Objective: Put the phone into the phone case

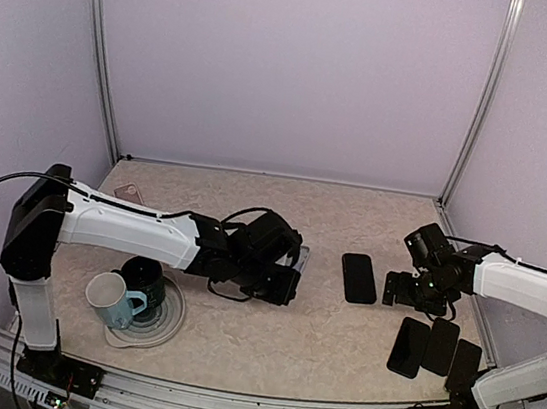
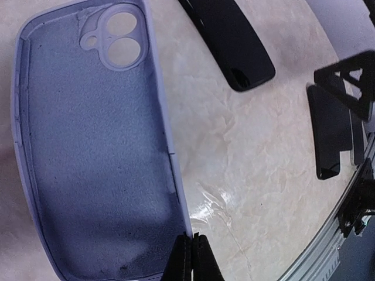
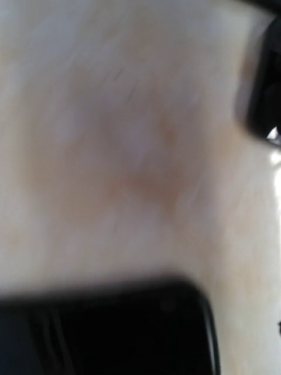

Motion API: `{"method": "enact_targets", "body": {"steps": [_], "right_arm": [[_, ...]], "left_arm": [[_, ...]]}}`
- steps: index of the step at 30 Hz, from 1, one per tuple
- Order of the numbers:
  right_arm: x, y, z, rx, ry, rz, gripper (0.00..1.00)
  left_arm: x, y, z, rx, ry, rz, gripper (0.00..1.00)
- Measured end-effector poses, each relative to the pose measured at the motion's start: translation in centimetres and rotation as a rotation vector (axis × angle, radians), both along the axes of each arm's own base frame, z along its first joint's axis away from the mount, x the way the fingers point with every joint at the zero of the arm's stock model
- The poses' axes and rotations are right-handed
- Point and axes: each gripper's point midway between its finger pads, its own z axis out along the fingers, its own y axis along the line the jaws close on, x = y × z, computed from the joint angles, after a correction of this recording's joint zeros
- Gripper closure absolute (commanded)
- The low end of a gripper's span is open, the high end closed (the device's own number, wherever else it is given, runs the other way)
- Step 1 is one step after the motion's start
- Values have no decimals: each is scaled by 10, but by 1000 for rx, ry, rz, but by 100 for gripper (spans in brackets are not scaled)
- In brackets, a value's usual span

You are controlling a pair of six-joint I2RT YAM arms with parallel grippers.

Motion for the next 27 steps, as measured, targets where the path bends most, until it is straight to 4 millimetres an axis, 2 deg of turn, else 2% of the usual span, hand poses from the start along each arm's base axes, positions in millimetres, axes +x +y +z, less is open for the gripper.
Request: {"method": "enact_targets", "body": {"steps": [3,5,8,10,12,18,21,24,27], "right_arm": [[-7,-8,-6,-12,28,-60,1],[-10,-9,-8,2,31,-92,1],[-19,-13,-12,26,35,-141,1],[-27,-18,-17,36,41,-174,1],[-36,-23,-23,33,66,-209,1],[-50,-33,-39,-4,139,-284,1],[-52,-35,-42,-12,152,-302,1],[-54,-36,-45,-12,156,-315,1],[-58,-36,-54,-13,178,-305,1]], "left_arm": [[-28,-16,-31,31,58,-31,100],[-41,-21,-50,58,96,-40,95],[-50,-24,-67,75,133,-41,78],[-54,-25,-68,68,150,-48,66],[-56,-30,-65,42,161,-54,57],[-60,-45,-51,1,141,-120,44],[-56,-53,-32,-24,86,-156,43],[-50,-51,-7,-55,38,-166,43],[-35,-44,17,-94,5,-141,43]]}}
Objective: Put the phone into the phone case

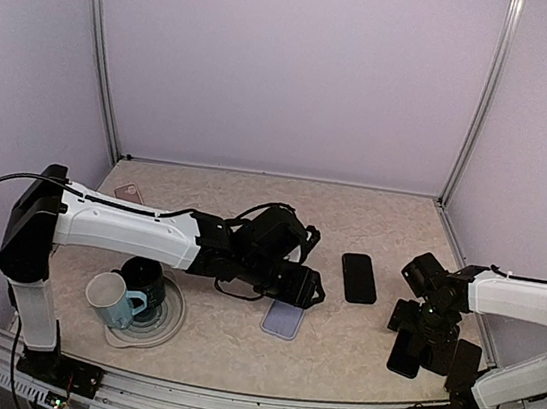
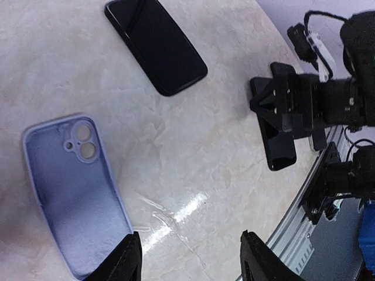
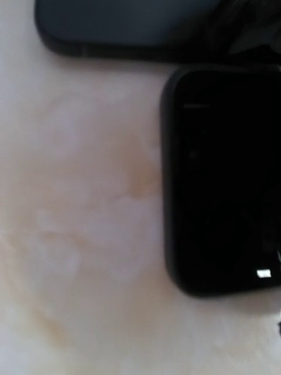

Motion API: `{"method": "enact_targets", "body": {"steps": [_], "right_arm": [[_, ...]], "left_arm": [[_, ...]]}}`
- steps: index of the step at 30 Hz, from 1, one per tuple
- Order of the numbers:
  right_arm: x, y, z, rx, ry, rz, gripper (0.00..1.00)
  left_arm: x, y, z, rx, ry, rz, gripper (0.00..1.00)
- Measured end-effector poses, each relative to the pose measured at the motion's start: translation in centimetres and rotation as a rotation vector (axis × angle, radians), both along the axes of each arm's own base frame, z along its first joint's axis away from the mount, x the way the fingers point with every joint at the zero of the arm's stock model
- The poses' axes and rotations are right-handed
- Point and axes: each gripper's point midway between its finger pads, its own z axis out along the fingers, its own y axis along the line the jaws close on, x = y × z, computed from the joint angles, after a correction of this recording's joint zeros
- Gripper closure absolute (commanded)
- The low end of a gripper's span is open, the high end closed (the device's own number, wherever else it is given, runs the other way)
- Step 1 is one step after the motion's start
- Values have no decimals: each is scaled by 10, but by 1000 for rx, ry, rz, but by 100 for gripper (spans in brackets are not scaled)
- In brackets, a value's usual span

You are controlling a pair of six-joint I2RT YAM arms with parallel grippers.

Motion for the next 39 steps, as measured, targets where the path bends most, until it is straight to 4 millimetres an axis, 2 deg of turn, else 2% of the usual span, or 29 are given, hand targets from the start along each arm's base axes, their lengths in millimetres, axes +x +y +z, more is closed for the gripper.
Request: {"method": "enact_targets", "body": {"steps": [2,5,8,13,20,24,28,34,39], "right_arm": [[2,1,-2,-3,-4,19,1],[9,6,-1,6,-20,51,4],[10,15,-7,39,-8,104,7],[18,33,-3,106,-45,223,16],[18,55,0,164,-65,346,20],[9,69,-1,163,-34,427,18],[2,81,-2,161,-1,489,6],[-17,103,-3,136,95,597,4],[-27,109,-7,88,162,642,4]], "left_arm": [[11,9,8,-14,-12,27,43],[24,21,5,-1,-15,61,43],[24,26,-2,22,-12,62,43],[24,27,-4,30,-15,55,43],[29,37,-12,68,-27,66,44],[37,54,-28,127,-31,93,43],[41,71,-45,176,-26,108,44],[41,74,-47,194,-43,88,44],[46,79,-50,214,-63,87,49]]}}
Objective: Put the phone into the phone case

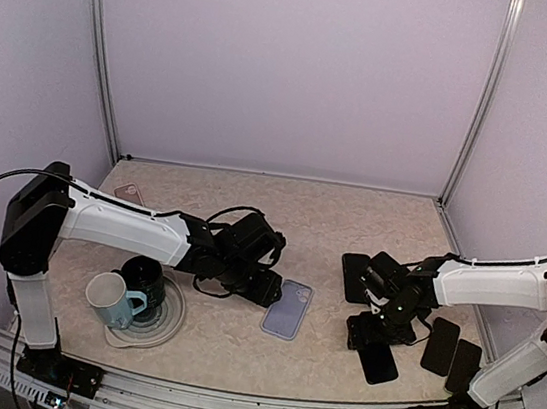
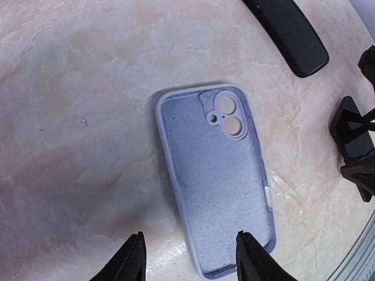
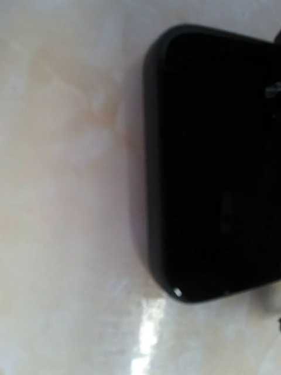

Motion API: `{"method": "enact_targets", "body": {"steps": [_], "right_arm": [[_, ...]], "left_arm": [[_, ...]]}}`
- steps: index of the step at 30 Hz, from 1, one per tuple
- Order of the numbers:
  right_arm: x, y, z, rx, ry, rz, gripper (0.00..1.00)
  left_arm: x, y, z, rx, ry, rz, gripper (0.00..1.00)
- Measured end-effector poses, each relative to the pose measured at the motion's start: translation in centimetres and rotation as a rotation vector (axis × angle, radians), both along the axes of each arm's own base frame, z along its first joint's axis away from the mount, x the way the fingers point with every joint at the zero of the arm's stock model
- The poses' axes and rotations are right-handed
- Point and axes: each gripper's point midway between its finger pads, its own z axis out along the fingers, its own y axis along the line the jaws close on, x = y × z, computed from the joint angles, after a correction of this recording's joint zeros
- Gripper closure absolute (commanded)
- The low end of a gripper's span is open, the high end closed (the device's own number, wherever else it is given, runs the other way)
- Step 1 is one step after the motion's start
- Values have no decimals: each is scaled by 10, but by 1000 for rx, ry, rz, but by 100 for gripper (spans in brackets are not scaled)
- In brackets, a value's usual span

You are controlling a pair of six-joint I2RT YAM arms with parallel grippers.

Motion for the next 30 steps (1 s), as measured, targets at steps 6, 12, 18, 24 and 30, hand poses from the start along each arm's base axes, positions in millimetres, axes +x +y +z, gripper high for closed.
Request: {"method": "enact_targets", "body": {"steps": [6,12,18,24,30], "right_arm": [[-5,0,0,-10,27,30,3],[-19,-5,-1,-28,88,62,2],[-21,-9,-3,-61,101,88,24],[-22,-11,-2,-69,105,96,42],[-23,-8,1,-46,106,96,50]], "left_arm": [[4,21,-19,64,10,14,59],[0,23,-43,107,44,-9,69],[-9,15,-55,118,58,-53,70],[-27,3,-55,123,45,-130,70],[-51,-13,-54,100,66,-217,70]]}}
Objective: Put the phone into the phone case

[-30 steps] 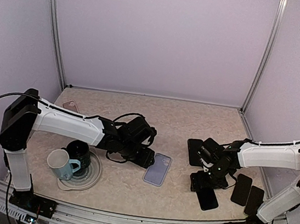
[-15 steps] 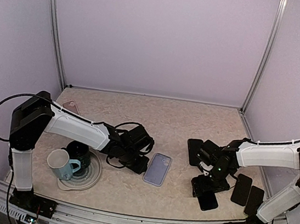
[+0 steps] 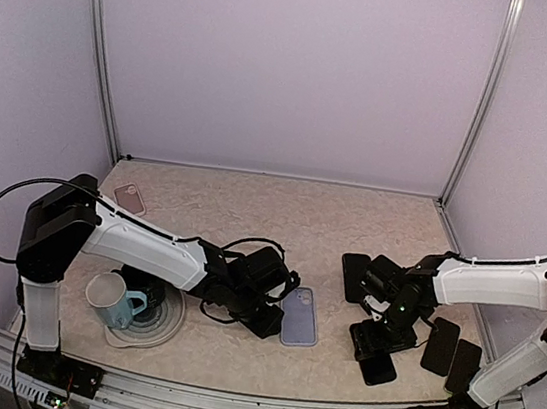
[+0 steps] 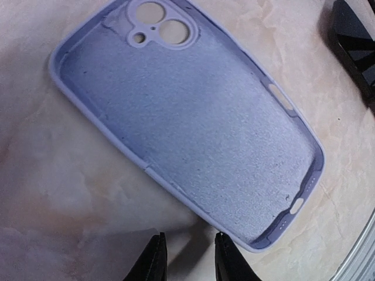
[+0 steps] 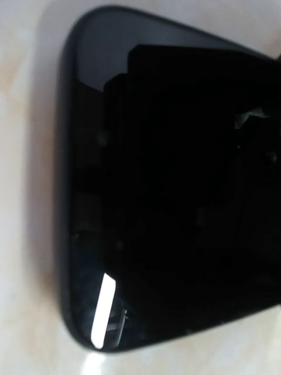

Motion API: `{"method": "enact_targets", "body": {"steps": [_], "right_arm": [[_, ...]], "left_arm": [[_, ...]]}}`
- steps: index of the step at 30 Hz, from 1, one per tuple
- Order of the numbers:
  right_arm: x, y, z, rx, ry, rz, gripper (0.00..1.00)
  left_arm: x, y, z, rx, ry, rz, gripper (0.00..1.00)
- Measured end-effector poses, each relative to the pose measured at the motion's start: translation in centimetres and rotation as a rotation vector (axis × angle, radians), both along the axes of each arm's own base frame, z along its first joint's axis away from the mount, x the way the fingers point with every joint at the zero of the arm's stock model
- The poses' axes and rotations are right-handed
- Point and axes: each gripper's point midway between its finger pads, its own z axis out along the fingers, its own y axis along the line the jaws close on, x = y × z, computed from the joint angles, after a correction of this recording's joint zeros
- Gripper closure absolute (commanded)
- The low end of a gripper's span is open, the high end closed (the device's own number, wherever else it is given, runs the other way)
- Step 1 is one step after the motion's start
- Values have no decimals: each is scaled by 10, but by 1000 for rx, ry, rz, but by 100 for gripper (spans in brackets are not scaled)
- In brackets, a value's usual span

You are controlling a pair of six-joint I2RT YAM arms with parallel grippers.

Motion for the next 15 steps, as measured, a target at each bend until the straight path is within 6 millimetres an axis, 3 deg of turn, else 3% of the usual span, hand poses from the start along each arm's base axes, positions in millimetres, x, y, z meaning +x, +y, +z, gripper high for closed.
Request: {"method": "enact_targets", "body": {"steps": [5,10,15], "right_arm": [[6,8,14,38,-29,-13,58],[35,36,49,100,-134,-32,60],[63,85,89,230,-289,-46,61]], "left_arm": [[-13,-13,1,-28,27,-45,70],[-13,-15,2,-50,45,-33,69],[4,14,13,-70,23,88,66]]}}
